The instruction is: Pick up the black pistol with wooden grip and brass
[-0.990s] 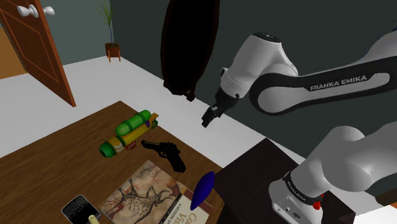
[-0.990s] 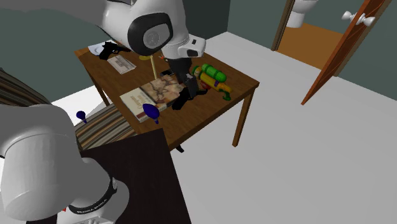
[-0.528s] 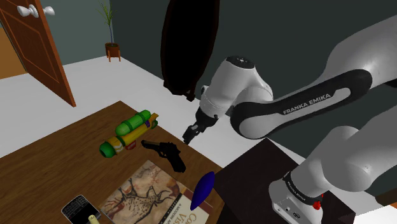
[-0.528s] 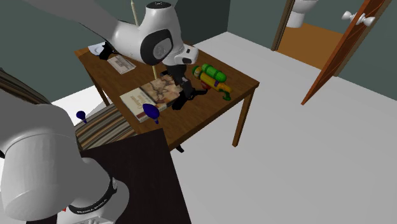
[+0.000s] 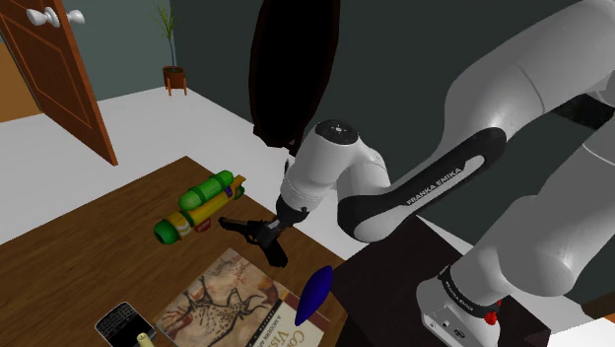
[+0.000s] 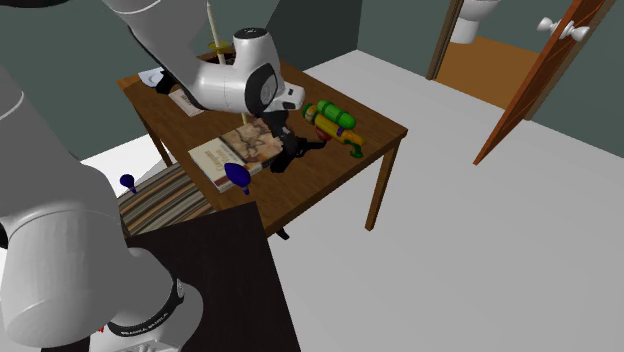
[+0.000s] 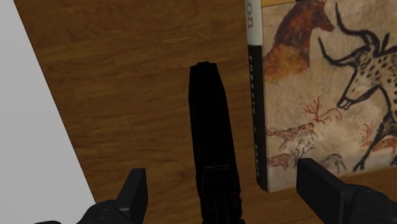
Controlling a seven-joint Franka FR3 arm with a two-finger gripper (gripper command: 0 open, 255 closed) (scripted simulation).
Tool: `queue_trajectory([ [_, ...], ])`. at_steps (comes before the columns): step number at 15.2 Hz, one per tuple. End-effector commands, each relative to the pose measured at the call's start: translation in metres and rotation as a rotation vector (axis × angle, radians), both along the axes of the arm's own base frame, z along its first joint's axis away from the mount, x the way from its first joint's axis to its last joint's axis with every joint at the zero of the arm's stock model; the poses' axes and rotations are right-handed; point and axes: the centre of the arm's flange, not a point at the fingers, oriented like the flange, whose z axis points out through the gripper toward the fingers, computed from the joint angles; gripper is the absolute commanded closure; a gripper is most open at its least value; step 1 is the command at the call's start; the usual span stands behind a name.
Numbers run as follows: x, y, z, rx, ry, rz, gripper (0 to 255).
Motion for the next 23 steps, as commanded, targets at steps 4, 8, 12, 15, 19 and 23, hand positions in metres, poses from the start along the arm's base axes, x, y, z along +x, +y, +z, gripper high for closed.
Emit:
queue_trajectory([
  [4,0.001,0.002,-0.026,0.001,-0.001,0.001,0],
  [8,0.001,0.002,-0.035,0.001,-0.001,0.001,255],
  [12,0.001,0.002,-0.035,0.001,-0.001,0.001,255],
  [15,0.001,0.002,-0.034,0.001,-0.001,0.001,255],
  [19,0.001,0.002,-0.024,0.001,-0.001,0.001,255],
  [23,0.001,0.002,-0.003,0.001,-0.001,0.001,255],
])
